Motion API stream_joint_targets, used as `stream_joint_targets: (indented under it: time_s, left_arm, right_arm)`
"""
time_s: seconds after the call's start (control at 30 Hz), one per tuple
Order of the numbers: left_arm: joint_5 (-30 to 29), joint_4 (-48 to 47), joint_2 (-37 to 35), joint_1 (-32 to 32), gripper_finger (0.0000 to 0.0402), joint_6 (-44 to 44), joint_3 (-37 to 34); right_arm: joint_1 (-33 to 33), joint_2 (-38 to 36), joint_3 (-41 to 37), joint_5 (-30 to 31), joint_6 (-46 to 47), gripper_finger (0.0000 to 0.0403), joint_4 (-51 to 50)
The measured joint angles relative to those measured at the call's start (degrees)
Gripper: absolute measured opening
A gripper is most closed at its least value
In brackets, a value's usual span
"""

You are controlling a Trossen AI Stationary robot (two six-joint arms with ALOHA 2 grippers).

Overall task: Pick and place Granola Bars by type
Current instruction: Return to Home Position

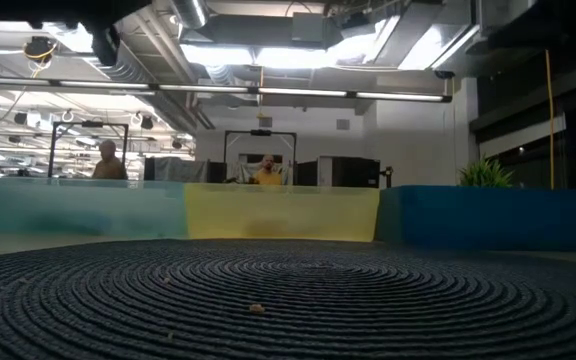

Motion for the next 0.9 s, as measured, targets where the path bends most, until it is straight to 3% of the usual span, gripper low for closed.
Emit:
stream_joint_targets:
  time_s: [0.3, 0.43, 0.67, 0.8, 0.9]
  left_arm:
    - [-0.2, -6.1, -20.9, 6.0, 0.0001, -0.9, -5.5]
    - [1.3, -5.8, -19.7, 6.4, 0.0003, -4.1, -8.8]
    - [-2.9, -1.6, -19.1, 6.4, 0.0003, -6.6, -16.5]
    - [1.4, -4.8, -18.9, 6.4, 0.0004, -7.3, -19.7]
    - [6.7, -5.2, -17.7, 6.3, 0.0003, -2.6, -19.6]
  right_arm:
    - [1.1, -13.8, -8.4, 0.1, -10.3, 0.0006, 12.0]
    - [1.1, -15.7, -9.4, 0.1, -11.7, 0.0004, 12.6]
    - [1.1, -16.2, -9.4, 0.0, -11.9, 0.0006, 13.0]
    - [1.1, -16.2, -9.4, -0.5, -11.5, 0.0007, 13.0]
    - [1.1, -16.2, -9.4, -1.4, -11.5, 0.0007, 13.5]
